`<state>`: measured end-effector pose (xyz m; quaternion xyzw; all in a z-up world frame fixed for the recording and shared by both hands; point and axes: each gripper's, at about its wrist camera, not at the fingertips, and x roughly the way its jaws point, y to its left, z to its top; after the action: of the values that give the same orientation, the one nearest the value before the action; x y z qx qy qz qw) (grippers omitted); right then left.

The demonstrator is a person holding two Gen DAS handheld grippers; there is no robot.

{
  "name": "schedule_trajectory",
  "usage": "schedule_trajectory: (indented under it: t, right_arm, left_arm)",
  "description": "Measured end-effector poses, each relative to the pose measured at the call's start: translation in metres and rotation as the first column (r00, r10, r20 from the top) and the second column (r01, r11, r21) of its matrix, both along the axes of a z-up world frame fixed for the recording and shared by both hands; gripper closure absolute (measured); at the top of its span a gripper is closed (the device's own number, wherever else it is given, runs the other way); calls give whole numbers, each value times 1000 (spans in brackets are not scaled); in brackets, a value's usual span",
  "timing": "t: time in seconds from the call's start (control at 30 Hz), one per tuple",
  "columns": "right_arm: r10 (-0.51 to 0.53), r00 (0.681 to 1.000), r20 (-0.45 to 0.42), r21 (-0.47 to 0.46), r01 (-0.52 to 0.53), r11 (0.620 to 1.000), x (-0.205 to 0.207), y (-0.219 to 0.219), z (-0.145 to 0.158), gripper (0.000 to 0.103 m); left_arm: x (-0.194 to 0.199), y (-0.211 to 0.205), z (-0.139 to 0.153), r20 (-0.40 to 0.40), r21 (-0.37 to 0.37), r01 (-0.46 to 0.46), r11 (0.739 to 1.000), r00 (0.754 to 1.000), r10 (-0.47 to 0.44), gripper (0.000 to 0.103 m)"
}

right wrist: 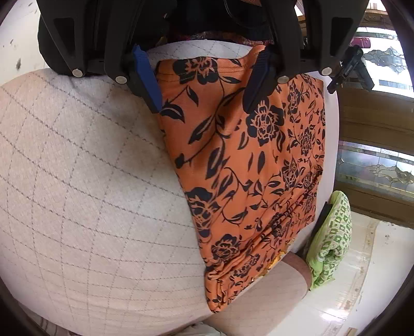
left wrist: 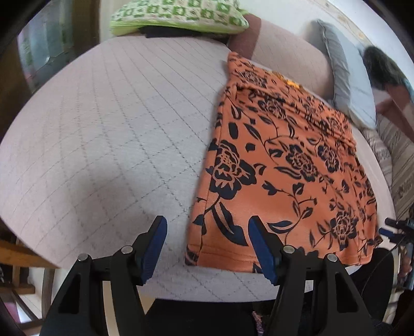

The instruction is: Fold small clothes

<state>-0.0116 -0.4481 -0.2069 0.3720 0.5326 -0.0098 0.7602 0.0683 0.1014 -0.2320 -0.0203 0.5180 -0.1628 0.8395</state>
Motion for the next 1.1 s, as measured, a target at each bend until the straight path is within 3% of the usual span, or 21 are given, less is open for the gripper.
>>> schedule_trajectory:
  t: [0.07,0.1,0.17,0.23,0.33,0.4,0.47,0.6,0.77,0.9,0.93,0.97,1.03,1.07,1.1]
  right_arm:
    - [-8,1000,2,3,8,1000,-3,-3,1,36]
    - [-12,1000,6,4,12,1000,-4,-4,2,36]
    - [-16,1000,14,3,15,1000,-6,-5,6,36]
    - [-17,1000,23,0,17,1000,-7,-7,10,36]
    - [-15,999,32,7,15,1000,-7,-6,11,36]
    - [-19,999,26,25,19,1000,-6,-5,8,36]
    - [-21,1000,14,37,20,999,-6,-5,3,36]
    - [-40,999,-5,48,40,998,-7,-8,-3,36]
    - [-37,998,-49,-68,33,997,-3,-10,-8,36]
    - [0,998,-62,-10,-1,1000,0,0,-21,36]
    - [13,998,-65,-43,-16,999,1,5,-21,38]
    - [20,997,-79,-79,-26,997,2,10,-21,48]
    - [54,993,-106,-138,-69,988,5,19,-20,73]
    - [83,990,-110,-165,-100,981,5,23,-17,97]
    - [101,989,-104,-159,-117,980,4,25,-14,96]
  left_arm:
    - [5,-1,-7,-24,-24,13,1000,1000,-13,42]
    - [8,0,-12,-52,-40,10,999,999,-12,49]
    - [8,0,-13,-51,-46,6,999,999,-8,51]
    - [3,0,-13,-61,-78,31,996,997,-36,61]
    - [-1,0,-14,-54,-49,46,998,997,-48,72]
    - [0,3,-14,-64,-73,35,997,997,-40,79]
    - [4,6,-15,-78,-102,24,995,996,-32,80]
    - [6,-3,-14,-63,-59,46,997,997,-50,76]
    - [6,-14,-13,-49,-74,76,994,996,-80,75]
    - [6,-20,-15,-37,-43,84,996,996,-85,90]
    - [7,-19,-15,-40,-50,79,996,996,-81,92]
    - [8,-18,-14,-44,-57,74,996,996,-77,92]
    - [8,-17,-13,-44,-69,64,996,997,-67,94]
    - [7,-16,-10,-34,-73,61,996,997,-63,94]
    - [6,-16,-7,-25,-75,61,995,998,-63,94]
